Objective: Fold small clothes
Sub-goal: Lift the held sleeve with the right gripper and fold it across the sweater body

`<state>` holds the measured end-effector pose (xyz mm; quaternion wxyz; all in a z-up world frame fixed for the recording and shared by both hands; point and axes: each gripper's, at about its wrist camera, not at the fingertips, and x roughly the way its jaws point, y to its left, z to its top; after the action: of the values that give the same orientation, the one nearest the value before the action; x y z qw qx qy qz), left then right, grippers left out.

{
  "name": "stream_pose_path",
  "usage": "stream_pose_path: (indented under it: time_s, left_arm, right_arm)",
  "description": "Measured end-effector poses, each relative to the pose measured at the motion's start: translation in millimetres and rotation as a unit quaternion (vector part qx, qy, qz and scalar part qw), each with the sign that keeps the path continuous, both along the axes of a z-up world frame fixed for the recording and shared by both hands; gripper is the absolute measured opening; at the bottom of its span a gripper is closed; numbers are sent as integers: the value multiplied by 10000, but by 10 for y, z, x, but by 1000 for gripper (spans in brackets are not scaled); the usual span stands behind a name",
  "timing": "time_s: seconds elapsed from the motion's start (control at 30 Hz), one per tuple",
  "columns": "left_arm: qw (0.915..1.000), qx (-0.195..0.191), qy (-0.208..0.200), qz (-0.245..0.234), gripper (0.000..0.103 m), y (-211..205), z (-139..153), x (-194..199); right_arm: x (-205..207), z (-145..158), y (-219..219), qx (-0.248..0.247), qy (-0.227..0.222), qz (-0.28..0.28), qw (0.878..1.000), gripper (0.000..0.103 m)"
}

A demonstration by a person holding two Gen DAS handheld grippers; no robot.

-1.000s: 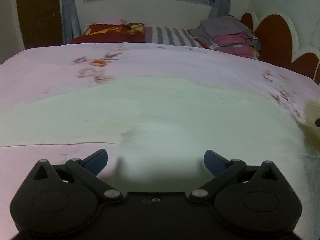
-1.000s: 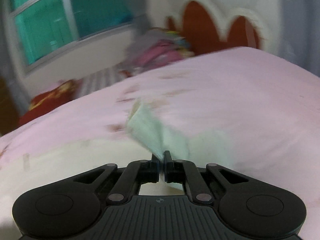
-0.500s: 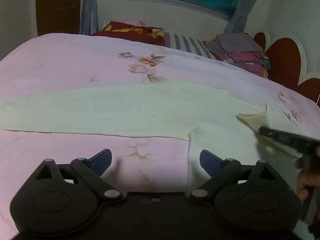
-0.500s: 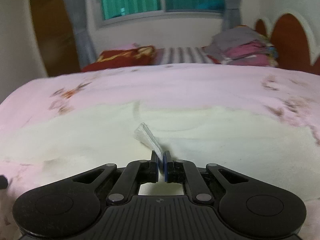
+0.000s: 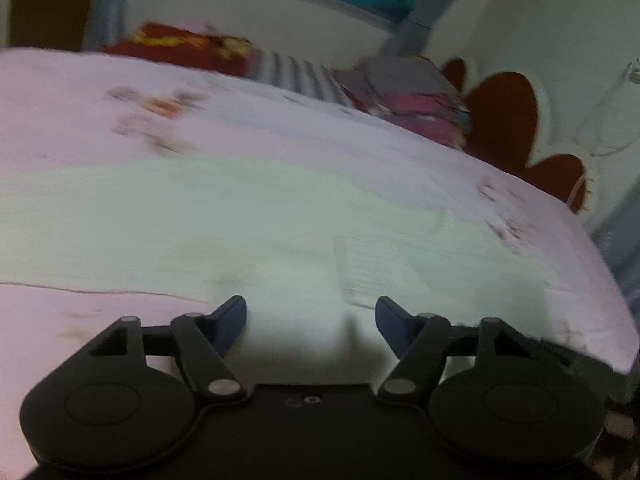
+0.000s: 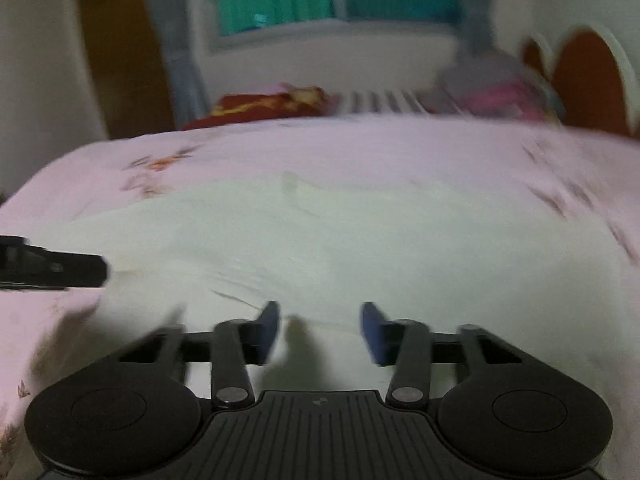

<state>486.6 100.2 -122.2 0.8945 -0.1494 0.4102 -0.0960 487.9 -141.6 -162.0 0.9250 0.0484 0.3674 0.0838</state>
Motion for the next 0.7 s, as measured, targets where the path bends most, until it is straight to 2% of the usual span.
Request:
stream_pose_path:
  time_s: [0.1, 0.17, 0.23, 0.37, 0.57, 0.7]
  left_arm:
    - [9988, -384, 270, -108, 50, -197, -157, 238]
    - [9977, -550, 378, -95, 45, -304, -253, 366]
    - [9971, -605, 454, -54, 36, -372, -326, 459]
    - [9978, -485, 394, -212, 9, -497, -355, 552]
    - [9987, -479, -172, -57, 8, -261, -75, 481]
    - [9992, -319, -247, 37, 8, -6, 4, 478]
  right_arm:
    - [-143, 32, -322, 73, 117, -307, 9994, 38]
    - [-225, 38, -547, 64, 174, -474, 9987, 38]
    - [-268, 23, -773, 129, 242, -732, 9969, 38]
    - [-330, 17, -1112, 292, 345, -1075, 9932, 38]
    - [-299, 37, -1297, 391, 370, -1210, 9912, 38]
    - [-338, 23, -1340, 365, 350, -1226, 9912, 38]
